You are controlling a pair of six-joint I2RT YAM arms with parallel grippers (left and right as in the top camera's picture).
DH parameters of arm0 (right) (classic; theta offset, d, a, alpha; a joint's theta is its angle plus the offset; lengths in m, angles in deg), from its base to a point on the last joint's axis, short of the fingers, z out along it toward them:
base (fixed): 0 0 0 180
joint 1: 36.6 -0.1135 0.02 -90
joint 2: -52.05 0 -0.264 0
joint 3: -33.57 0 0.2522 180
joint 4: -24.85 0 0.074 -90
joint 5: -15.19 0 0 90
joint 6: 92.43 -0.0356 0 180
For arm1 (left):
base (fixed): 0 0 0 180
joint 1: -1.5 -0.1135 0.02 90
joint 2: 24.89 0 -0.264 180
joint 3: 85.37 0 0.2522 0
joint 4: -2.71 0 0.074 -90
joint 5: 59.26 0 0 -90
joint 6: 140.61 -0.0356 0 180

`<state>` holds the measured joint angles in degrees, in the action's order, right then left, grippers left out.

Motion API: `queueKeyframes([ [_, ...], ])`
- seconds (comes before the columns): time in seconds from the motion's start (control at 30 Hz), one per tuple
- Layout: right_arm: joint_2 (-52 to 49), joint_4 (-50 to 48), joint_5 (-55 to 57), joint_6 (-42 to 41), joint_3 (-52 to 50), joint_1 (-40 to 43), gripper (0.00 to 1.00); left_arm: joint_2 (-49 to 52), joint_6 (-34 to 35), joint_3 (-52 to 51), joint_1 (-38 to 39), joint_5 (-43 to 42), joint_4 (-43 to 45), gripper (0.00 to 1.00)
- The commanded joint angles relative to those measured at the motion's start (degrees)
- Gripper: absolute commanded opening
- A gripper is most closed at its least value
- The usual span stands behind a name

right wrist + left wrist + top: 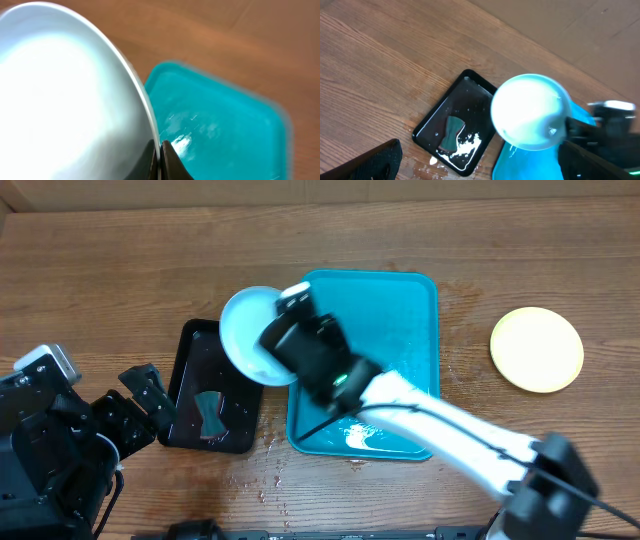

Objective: Clean dirty plates on tray and stack at the side

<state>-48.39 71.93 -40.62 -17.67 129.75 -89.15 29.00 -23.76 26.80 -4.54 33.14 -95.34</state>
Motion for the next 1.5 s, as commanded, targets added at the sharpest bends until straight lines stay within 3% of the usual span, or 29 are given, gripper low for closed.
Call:
queueKeyframes([
  [0.0,12.6,3.1,-27.7,-6.3,3.6,9.0,0.04,0.0,0.1,0.7,-0.3,1.0,0.1,1.00],
  [0.07,16.1,6.1,-32.4,-6.3,3.6,14.0,0.10,0.0,0.1,0.7,-0.3,1.0,0.1,1.00],
  [0.13,19.0,9.9,-34.3,-6.5,3.6,18.6,0.22,0.0,0.1,0.7,-0.3,1.0,0.1,1.00],
  [0.17,20.5,12.3,-35.4,-6.6,3.6,20.9,0.64,0.0,0.1,0.7,-0.3,1.0,0.1,1.00],
  [0.33,24.2,22.2,-34.3,-6.7,3.6,28.8,0.87,0.0,0.1,0.7,-0.3,1.0,0.1,1.00],
  [0.37,24.3,25.0,-34.4,-6.7,3.6,30.8,1.00,0.0,0.1,0.7,-0.3,1.0,0.1,1.00],
  [0.53,24.1,29.0,-34.9,-6.6,3.5,31.6,1.00,0.0,0.1,0.7,-0.3,1.0,0.1,1.00],
  [0.7,23.3,26.3,-35.5,-6.7,2.6,31.6,1.00,0.0,0.1,0.7,-0.3,1.0,0.1,1.00],
  [0.87,16.2,22.6,-34.8,-7.3,-0.6,33.6,0.80,0.0,0.1,0.7,-0.3,1.0,0.1,1.00],
  [1.07,-0.4,17.8,-42.1,-7.2,-1.5,41.0,0.79,0.0,0.1,0.7,-0.3,1.0,0.1,1.00],
  [1.3,-12.7,14.4,-61.4,-0.4,-1.5,47.8,0.57,0.0,0.1,0.7,-0.3,1.0,0.1,1.00],
  [1.47,-16.3,15.8,-60.1,3.3,-1.5,45.0,0.47,0.0,0.1,0.7,-0.3,1.0,0.1,1.00],
])
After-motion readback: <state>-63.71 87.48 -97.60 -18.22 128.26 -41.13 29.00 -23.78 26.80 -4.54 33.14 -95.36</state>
